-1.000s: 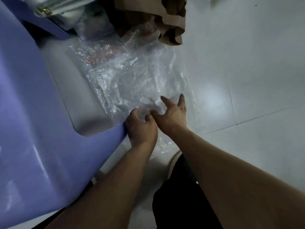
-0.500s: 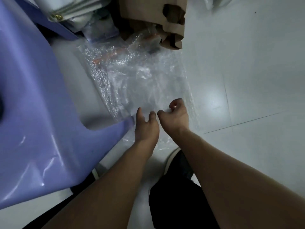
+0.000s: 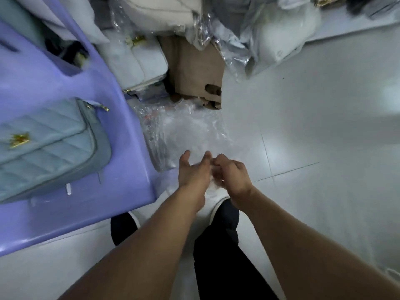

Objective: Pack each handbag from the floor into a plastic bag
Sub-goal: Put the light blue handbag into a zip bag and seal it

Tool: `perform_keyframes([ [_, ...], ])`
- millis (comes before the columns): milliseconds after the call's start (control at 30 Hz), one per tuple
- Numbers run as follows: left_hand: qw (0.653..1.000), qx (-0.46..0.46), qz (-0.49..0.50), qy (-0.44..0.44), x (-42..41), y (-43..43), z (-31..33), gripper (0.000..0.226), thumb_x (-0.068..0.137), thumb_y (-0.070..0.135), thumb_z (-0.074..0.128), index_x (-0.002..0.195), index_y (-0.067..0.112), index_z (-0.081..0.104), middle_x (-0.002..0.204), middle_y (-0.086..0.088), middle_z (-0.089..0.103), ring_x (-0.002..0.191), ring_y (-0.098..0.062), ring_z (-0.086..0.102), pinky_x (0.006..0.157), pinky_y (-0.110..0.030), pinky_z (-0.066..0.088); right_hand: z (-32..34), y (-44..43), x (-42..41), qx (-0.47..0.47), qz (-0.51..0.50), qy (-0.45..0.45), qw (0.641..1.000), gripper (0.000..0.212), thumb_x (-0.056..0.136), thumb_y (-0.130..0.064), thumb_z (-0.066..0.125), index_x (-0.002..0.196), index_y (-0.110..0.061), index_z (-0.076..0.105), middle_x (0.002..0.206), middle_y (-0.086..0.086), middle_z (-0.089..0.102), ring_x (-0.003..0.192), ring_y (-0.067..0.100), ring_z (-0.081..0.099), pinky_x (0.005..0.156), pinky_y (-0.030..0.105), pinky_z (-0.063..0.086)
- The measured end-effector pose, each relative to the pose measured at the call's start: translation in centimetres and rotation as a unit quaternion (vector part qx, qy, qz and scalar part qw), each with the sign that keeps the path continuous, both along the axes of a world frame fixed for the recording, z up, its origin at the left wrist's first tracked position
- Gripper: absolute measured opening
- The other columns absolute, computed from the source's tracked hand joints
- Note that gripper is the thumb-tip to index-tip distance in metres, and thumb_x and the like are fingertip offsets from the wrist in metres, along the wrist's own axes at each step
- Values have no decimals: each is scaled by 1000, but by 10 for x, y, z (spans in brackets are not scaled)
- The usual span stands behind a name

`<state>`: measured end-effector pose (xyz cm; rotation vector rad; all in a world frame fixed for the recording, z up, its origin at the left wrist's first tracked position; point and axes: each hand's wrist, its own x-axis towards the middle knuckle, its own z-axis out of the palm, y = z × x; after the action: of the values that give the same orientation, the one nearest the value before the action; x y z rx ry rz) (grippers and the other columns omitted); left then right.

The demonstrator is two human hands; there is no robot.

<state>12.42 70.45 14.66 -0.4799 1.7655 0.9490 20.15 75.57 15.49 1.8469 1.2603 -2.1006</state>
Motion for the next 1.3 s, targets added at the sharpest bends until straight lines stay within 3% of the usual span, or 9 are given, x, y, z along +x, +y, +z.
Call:
perform_keyframes([
  [233,950,47,-180,250,-51,-22,90,53,87,1,44,125,37,56,118,3,53,82,-15,61,57,-12,41,74,0,-40,182,-16,-184,966,33,99,-46,48,128,-28,44,105,3,65,86,24,63,83,38,48],
  [367,893,86,-213,388,-91,-41,138,53,74,-14,44,106,20,69,109,-5,51,101,-21,53,75,-2,34,123,13,-82,313,-45,-169,933,56,99,-41,51,151,-31,33,152,6,35,134,32,38,109,46,36],
  [567,857,-28,-107,504,-163,-90,179,51,67,-13,48,101,16,73,103,-11,57,99,-38,57,87,-40,48,169,-16,-164,226,38,35,973,21,94,-22,60,77,-14,69,69,-3,65,70,17,60,74,31,50],
  [733,895,-213,25,391,-235,-169,179,38,78,9,56,96,39,70,114,-9,62,111,-40,57,97,-44,48,161,-78,-218,123,2,81,989,27,102,-17,61,76,-12,54,64,6,46,51,17,42,46,22,42],
  [867,917,-202,157,305,-275,-247,160,30,76,20,56,96,39,68,109,-3,68,104,-29,64,96,-46,53,141,-122,-242,21,-14,91,996,33,100,-24,66,70,-22,53,62,-1,50,50,14,44,49,23,38],
  [967,877,-313,232,280,-299,-286,154,32,80,14,58,102,34,70,125,-10,58,118,-32,50,104,-43,45,130,-151,-260,-13,24,69,997,22,101,-22,65,80,-19,56,65,2,53,51,14,46,49,25,39],
  [1067,841,-364,136,376,-297,-299,164,52,76,5,57,124,26,61,141,-13,44,132,-39,36,113,-48,26,118,-185,-279,-1,103,36,994,19,98,-14,65,80,-16,59,71,8,58,56,21,52,48,24,42],
  [1200,744,-211,-95,627,-283,-299,175,44,74,24,54,118,24,63,132,-4,55,129,-35,43,110,-51,25,112,-226,-304,-12,175,49,983,12,99,-13,66,87,-10,65,68,4,59,53,17,52,49,26,46],
  [1300,815,-140,-160,539,-286,-288,161,30,88,38,57,113,24,67,114,0,65,108,-30,59,90,-39,45,110,-238,-315,-41,174,63,982,13,101,-12,61,91,-8,67,70,5,66,52,15,56,56,28,51],
])
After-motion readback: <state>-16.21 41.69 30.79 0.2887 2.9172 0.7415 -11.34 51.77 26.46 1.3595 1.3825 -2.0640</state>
